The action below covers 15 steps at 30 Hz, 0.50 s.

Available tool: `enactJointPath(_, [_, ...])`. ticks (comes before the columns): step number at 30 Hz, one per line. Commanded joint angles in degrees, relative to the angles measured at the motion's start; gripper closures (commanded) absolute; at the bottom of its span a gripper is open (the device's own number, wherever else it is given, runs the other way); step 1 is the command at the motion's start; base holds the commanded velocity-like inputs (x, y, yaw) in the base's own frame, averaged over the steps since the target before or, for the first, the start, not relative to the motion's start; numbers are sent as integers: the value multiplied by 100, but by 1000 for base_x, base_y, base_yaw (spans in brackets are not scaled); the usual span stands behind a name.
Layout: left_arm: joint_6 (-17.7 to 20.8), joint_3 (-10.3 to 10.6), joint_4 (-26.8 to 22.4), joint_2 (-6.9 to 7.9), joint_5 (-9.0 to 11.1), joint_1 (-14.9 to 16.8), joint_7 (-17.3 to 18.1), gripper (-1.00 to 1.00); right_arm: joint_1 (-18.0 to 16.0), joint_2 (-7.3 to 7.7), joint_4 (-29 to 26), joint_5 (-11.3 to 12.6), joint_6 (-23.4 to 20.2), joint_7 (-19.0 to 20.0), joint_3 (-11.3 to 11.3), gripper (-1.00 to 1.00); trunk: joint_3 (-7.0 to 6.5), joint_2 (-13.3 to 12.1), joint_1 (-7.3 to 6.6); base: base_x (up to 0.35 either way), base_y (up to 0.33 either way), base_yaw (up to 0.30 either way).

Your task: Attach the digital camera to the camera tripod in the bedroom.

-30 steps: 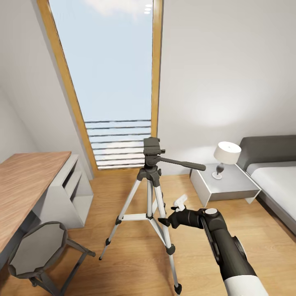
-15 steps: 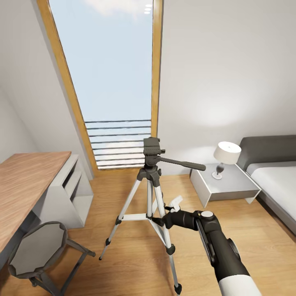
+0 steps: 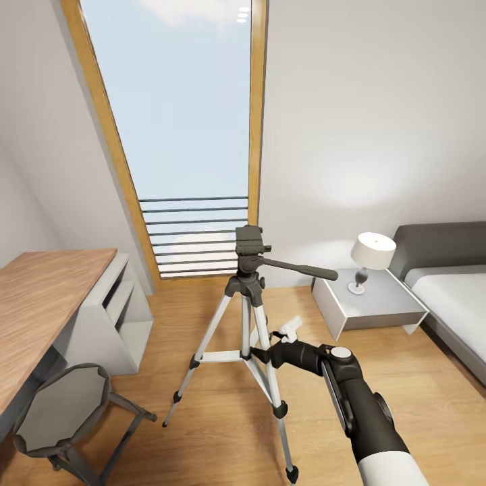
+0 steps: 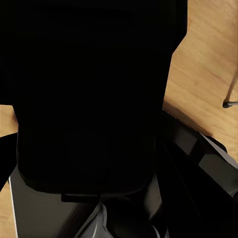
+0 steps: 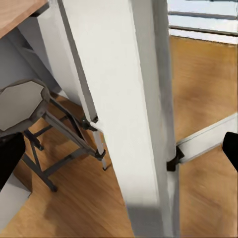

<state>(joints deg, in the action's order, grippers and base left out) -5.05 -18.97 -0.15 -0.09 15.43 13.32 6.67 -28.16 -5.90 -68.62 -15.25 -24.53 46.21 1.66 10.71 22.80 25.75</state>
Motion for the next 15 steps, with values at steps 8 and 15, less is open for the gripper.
enactJointPath(8, [-14,-1,6,0,48,4,27,100,-5,-23,3,-11,102,-351,7,-100,11,11,3,0,0,0])
enactJointPath(15, [-14,-1,6,0,48,4,27,100,-2,-109,306,-16,115,-404,-14,-100,11,11,3,0,0,0])
